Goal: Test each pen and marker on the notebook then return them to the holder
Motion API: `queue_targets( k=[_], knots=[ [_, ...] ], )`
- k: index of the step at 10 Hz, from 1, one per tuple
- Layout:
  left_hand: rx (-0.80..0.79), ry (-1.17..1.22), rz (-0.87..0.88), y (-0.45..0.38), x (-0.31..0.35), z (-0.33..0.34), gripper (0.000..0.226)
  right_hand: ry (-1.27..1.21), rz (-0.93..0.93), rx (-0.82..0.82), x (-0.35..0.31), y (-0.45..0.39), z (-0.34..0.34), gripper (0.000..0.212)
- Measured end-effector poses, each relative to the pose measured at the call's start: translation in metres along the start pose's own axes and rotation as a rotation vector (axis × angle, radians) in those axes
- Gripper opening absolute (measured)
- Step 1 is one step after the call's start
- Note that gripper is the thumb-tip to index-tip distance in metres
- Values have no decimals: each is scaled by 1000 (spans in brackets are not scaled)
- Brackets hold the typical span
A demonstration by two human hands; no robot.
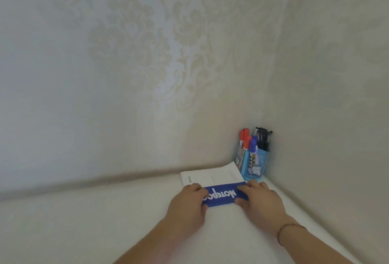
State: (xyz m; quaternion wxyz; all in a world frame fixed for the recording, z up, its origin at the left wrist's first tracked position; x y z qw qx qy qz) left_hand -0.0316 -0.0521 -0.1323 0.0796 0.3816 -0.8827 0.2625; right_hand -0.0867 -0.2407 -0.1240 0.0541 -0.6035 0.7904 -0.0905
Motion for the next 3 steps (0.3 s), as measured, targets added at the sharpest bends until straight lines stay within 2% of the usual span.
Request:
queue_targets(
  k=[2, 3],
  knots=[
    [35, -169, -95, -9, -1, 8, 34, -54, 25, -11, 0, -16, 13, 49],
    [7, -190, -83, 10, 16, 11, 42, -62, 7, 28, 3, -2, 6, 54]
  ],
)
Point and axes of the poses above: each hand's wrist, its own y-axis away from the middle knuckle, its own z-axis out of the palm, x = y × z, the point moved 6 cm from there along -y, towards the middle knuckle, and after that the axes turned 4 degrees about x, right-handed, at the moved point
